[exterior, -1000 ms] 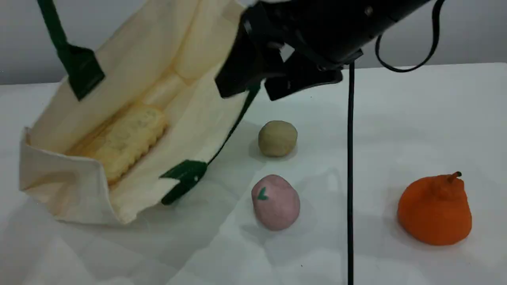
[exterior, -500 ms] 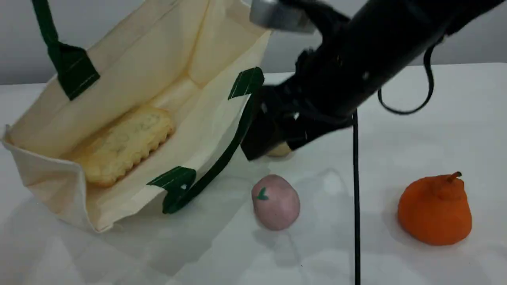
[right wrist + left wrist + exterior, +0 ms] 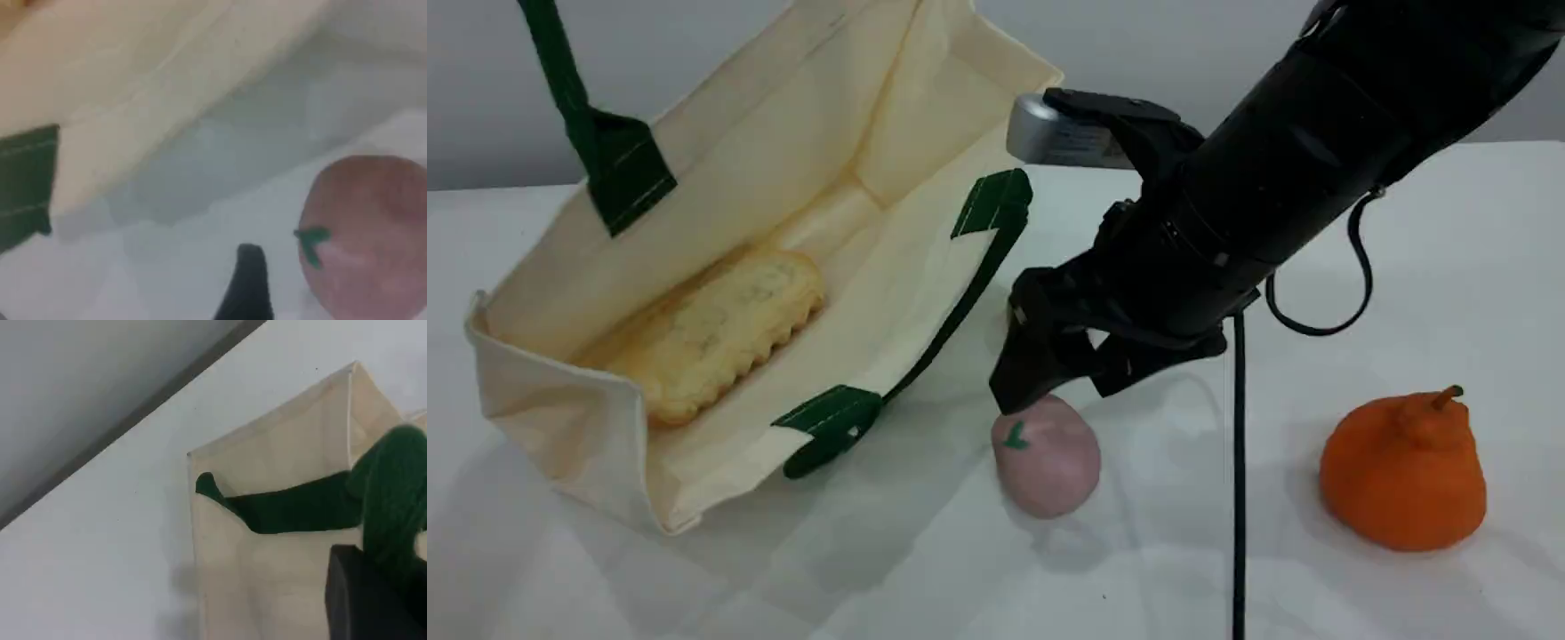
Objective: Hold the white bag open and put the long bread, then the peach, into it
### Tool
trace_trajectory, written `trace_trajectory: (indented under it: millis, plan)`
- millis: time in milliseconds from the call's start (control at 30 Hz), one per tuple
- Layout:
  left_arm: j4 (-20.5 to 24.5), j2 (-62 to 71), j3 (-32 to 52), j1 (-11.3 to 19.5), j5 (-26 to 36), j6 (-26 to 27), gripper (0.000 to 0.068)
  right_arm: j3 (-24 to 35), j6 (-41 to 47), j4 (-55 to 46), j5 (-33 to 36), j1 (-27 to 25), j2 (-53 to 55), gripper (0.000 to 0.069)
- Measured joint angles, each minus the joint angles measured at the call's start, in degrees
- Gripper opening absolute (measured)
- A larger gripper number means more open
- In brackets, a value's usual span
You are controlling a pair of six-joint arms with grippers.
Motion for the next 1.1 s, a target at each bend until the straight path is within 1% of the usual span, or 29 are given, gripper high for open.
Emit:
trace_trajectory:
  millis: [300, 433, 533, 833, 967, 1033, 1100]
  plan:
    - [-0.28, 0.04, 0.0, 0.0, 0.05, 0.0, 0.009, -0.05, -0.07, 0.61, -1.45, 0.77, 2.73, 0.0575]
    - [-0.39, 0.04, 0.0, 0.0, 0.2, 0.0, 0.009, -0.05, -0.07, 1.8, -3.07, 2.13, 3.46, 0.0575]
    - [-1.85, 0.04, 0.0, 0.0, 0.88, 0.0, 0.009, -0.05, -0.47, 2.99, -5.16, 2.98, 3.86, 0.0575]
    - [-2.05, 0.04, 0.0, 0.0, 1.25, 0.0, 0.009, -0.05, -0.47, 3.1, -9.51, 3.33, 5.46, 0.0572]
    - [-2.05, 0.04, 0.0, 0.0, 1.25, 0.0, 0.009, -0.05, 0.17, 4.11, -9.11, 3.45, 6.97, 0.0535]
    - [-2.05, 0.04, 0.0, 0.0, 1.25, 0.05, 0.009, -0.05, 0.17, 4.39, -9.14, 3.45, 7.26, 0.0504]
    - [-2.05, 0.04, 0.0, 0.0, 1.25, 0.05, 0.009, -0.05, 0.17, 4.48, -9.14, 3.45, 7.26, 0.0452]
